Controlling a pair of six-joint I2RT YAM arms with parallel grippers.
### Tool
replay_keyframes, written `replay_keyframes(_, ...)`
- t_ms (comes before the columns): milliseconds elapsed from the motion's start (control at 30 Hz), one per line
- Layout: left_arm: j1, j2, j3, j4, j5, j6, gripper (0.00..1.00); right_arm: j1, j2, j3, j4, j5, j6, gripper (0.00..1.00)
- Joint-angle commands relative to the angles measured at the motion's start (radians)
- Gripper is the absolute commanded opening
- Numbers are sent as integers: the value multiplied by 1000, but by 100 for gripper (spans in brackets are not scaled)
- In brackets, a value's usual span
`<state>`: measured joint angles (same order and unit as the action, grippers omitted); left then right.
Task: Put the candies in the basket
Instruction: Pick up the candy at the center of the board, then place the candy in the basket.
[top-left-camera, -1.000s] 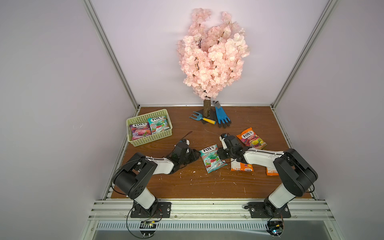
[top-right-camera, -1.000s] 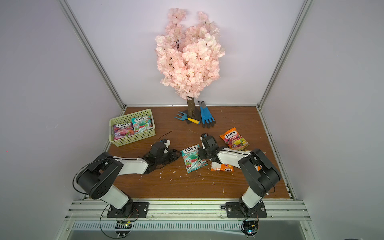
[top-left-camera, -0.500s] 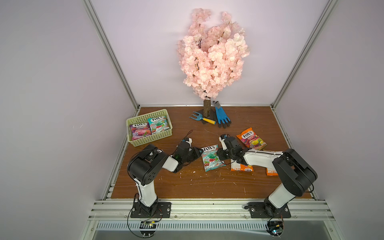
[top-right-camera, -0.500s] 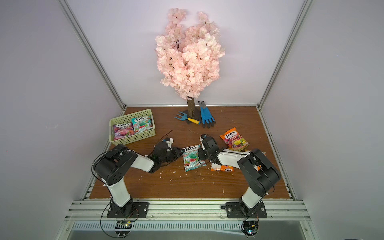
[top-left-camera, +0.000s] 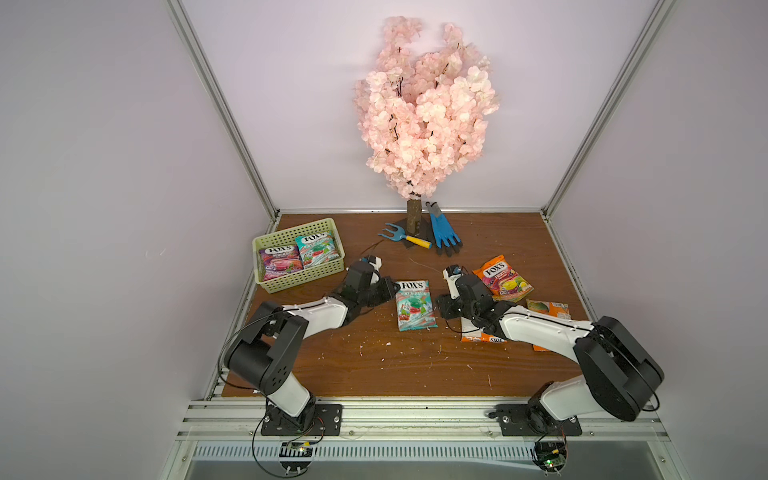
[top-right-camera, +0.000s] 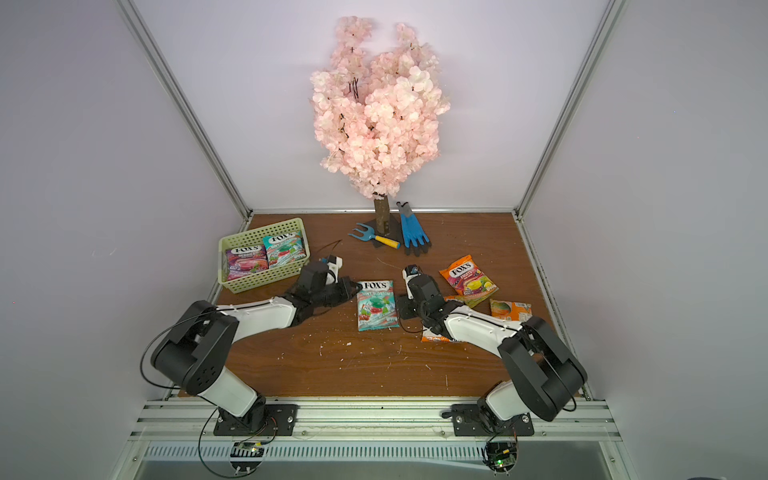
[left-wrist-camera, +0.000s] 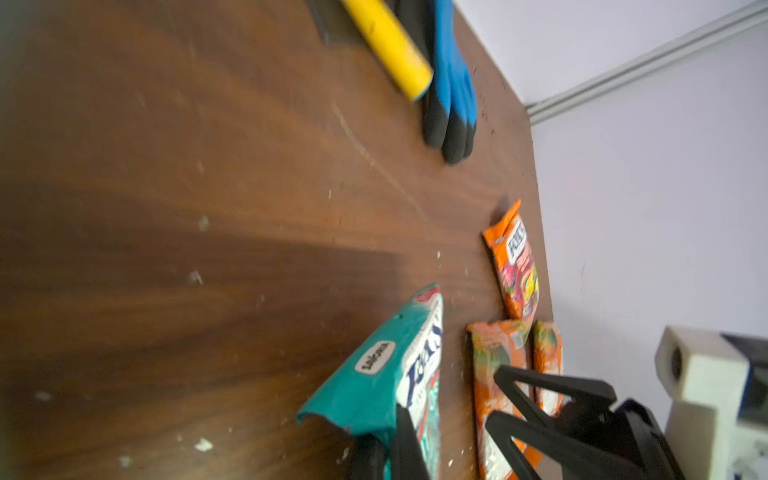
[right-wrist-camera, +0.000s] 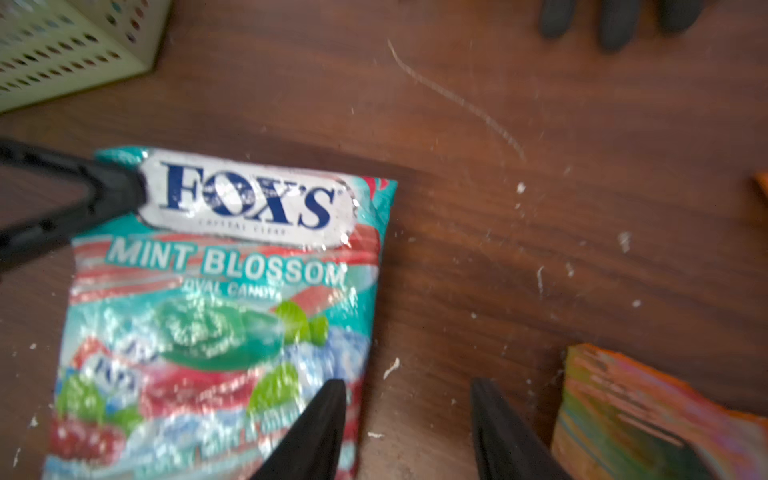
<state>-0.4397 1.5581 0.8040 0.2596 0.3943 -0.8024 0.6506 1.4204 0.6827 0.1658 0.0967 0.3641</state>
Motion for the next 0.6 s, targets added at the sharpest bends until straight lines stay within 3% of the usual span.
replay_keyframes(0,58,-84,175,-376,-21,249,0,2,-64,-32,91,101,-38,66)
replay_keyframes(200,182,-54,523,-818,-155,496,0,2,-123,-119,155,126,-39,86)
replay_keyframes(267,251,-39,598,-894,-197,544,0,1,-132,-135,159,132,-41,90)
replay_keyframes(400,432,-17,694,-952,-93,612,0,1,-131,-119,132,143,-46,94)
replay_keyframes(567,581,80,767,-1005,-66,699,0,3,-159,-137,142,141,-39,99)
